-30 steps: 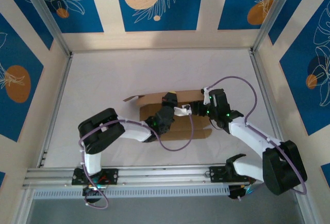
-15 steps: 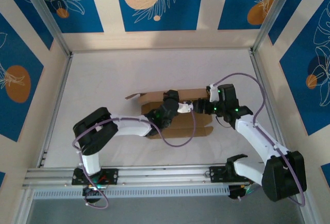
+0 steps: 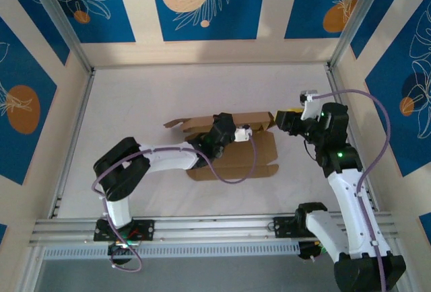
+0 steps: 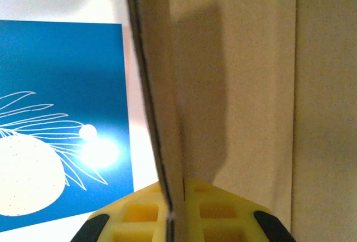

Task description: Fold the paper box

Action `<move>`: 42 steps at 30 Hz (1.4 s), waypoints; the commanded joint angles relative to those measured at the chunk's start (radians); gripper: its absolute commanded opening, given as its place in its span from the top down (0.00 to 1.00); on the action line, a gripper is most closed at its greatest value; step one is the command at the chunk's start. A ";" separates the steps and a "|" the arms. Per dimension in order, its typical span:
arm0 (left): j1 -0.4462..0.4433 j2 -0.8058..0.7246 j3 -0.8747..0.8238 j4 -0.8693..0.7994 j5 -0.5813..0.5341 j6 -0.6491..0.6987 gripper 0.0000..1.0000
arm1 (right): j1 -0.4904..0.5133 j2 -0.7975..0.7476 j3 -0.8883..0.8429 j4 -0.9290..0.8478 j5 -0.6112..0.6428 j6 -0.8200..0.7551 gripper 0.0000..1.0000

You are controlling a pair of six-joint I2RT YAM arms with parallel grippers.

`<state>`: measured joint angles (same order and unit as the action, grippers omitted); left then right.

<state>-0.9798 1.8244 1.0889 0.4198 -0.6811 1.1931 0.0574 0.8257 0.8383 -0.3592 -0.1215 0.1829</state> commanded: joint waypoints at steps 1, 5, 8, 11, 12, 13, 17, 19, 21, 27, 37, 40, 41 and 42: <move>0.016 0.032 0.004 -0.154 0.069 -0.016 1.00 | -0.002 0.088 -0.082 0.054 0.136 -0.259 0.45; 0.024 0.038 -0.003 -0.116 0.064 -0.009 1.00 | -0.010 0.174 -0.109 0.113 0.082 -0.411 0.42; 0.027 0.045 -0.011 -0.080 0.061 -0.001 1.00 | 0.005 0.216 -0.085 0.106 -0.016 -0.472 0.40; 0.029 0.066 0.000 -0.048 0.043 0.008 1.00 | -0.019 0.214 -0.061 0.106 -0.069 -0.428 0.37; 0.029 0.070 0.003 -0.047 0.043 0.010 1.00 | -0.041 0.206 -0.065 0.115 -0.083 -0.413 0.36; 0.029 0.072 0.006 -0.050 0.047 0.008 1.00 | -0.053 0.209 -0.064 0.114 -0.076 -0.405 0.35; 0.030 0.067 0.004 -0.055 0.053 -0.007 1.00 | -0.115 0.254 -0.053 0.147 -0.084 -0.304 0.30; 0.032 0.064 0.005 -0.058 0.055 -0.012 1.00 | -0.138 0.304 -0.018 0.144 -0.109 -0.232 0.31; 0.032 0.061 0.005 -0.062 0.056 -0.017 1.00 | -0.144 0.364 0.036 0.119 -0.167 -0.183 0.34; 0.035 0.076 0.028 -0.065 0.040 -0.032 1.00 | -0.105 0.423 0.060 0.104 -0.205 -0.171 0.36; 0.052 0.090 0.061 -0.051 0.037 -0.022 1.00 | -0.139 0.396 0.010 0.168 -0.112 -0.184 0.50; 0.061 0.094 0.078 -0.068 0.044 -0.020 1.00 | -0.139 0.427 0.038 0.128 -0.099 -0.281 0.53; 0.064 0.095 0.082 -0.073 0.048 -0.020 1.00 | -0.137 0.437 0.046 0.114 -0.095 -0.320 0.53; 0.067 0.095 0.086 -0.081 0.052 -0.021 1.00 | -0.136 0.443 0.043 0.111 -0.102 -0.374 0.53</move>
<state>-0.9325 1.8854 1.1599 0.4294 -0.6579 1.1797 -0.0788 1.2453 0.8619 -0.2241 -0.2333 -0.0471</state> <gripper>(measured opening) 0.066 0.471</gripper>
